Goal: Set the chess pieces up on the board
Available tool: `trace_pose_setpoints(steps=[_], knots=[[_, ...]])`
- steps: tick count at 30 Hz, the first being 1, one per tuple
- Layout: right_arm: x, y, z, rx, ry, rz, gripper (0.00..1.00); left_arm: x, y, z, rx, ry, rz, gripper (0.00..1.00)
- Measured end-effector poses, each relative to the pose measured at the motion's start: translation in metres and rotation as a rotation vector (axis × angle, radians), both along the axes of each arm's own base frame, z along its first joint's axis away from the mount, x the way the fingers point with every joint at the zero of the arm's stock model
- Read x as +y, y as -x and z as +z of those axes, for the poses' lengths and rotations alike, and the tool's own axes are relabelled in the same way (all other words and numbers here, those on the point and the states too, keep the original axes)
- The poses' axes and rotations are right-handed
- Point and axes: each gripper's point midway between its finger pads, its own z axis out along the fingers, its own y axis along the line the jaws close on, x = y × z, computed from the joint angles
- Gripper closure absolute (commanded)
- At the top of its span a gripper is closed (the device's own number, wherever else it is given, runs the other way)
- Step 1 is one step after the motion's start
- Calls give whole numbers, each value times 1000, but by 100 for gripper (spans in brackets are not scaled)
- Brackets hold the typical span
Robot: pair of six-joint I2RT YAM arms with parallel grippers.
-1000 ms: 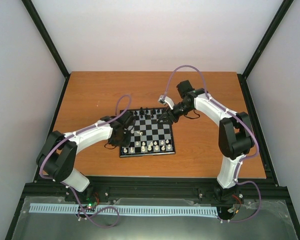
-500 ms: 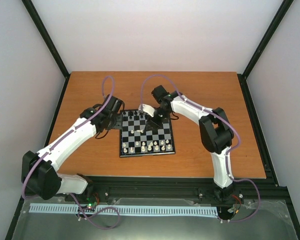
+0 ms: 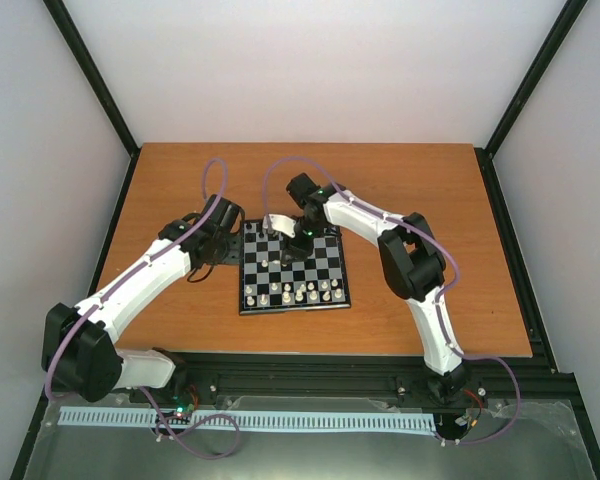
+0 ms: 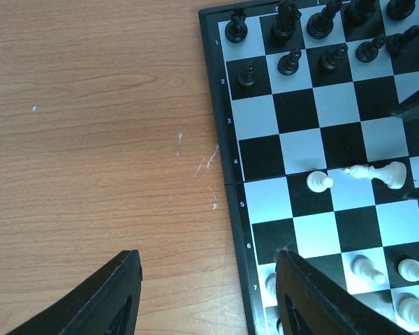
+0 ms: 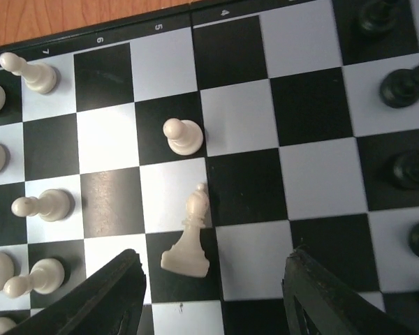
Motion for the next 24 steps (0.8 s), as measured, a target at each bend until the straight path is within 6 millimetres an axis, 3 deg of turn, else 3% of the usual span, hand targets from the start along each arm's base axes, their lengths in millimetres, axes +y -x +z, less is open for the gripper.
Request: trace_pose_setpoints(steps=[7, 24], knots=[[8, 10, -20, 7, 40, 61, 49, -3, 0, -1, 1, 14, -7, 44], [7, 11, -25, -40, 51, 67, 66, -3, 0, -1, 4, 17, -9, 45]])
